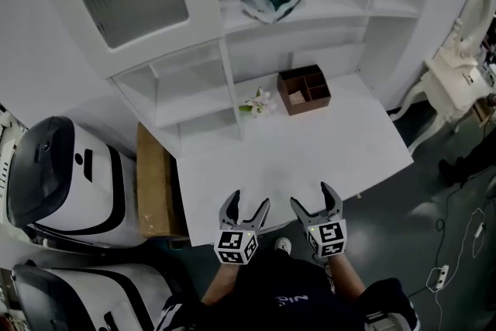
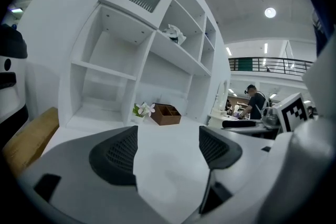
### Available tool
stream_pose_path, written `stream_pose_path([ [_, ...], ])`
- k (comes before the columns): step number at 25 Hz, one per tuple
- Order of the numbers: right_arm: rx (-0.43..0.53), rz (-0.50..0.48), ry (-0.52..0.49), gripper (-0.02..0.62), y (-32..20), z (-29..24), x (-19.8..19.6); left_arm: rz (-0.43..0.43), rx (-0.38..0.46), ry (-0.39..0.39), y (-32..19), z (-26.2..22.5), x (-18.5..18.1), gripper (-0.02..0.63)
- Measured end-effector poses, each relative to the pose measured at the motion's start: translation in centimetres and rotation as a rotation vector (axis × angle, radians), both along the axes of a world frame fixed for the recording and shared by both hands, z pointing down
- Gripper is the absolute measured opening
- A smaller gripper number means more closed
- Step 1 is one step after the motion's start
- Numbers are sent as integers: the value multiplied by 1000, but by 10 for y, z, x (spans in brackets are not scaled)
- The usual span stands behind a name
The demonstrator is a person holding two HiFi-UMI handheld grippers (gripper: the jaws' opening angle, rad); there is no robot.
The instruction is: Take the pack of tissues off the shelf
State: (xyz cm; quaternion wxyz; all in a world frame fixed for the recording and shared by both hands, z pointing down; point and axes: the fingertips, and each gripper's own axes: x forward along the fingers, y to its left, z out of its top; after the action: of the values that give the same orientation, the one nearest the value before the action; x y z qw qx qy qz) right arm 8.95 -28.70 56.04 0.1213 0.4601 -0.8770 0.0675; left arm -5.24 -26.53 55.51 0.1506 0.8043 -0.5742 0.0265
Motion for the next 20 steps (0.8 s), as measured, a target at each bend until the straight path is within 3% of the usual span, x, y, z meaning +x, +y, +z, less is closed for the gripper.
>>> stream_pose_path([
  [5,-7,-43,13,397,-29,4,19,-38,-5,2,-25,3,24,350],
  [10,4,-26,-1,397,-53,1,36,-52,0,5,-42,3,41,350],
  [20,39,-22,-17,399,-72,-24,33,-96,7,-5,-51,-9,19,350],
])
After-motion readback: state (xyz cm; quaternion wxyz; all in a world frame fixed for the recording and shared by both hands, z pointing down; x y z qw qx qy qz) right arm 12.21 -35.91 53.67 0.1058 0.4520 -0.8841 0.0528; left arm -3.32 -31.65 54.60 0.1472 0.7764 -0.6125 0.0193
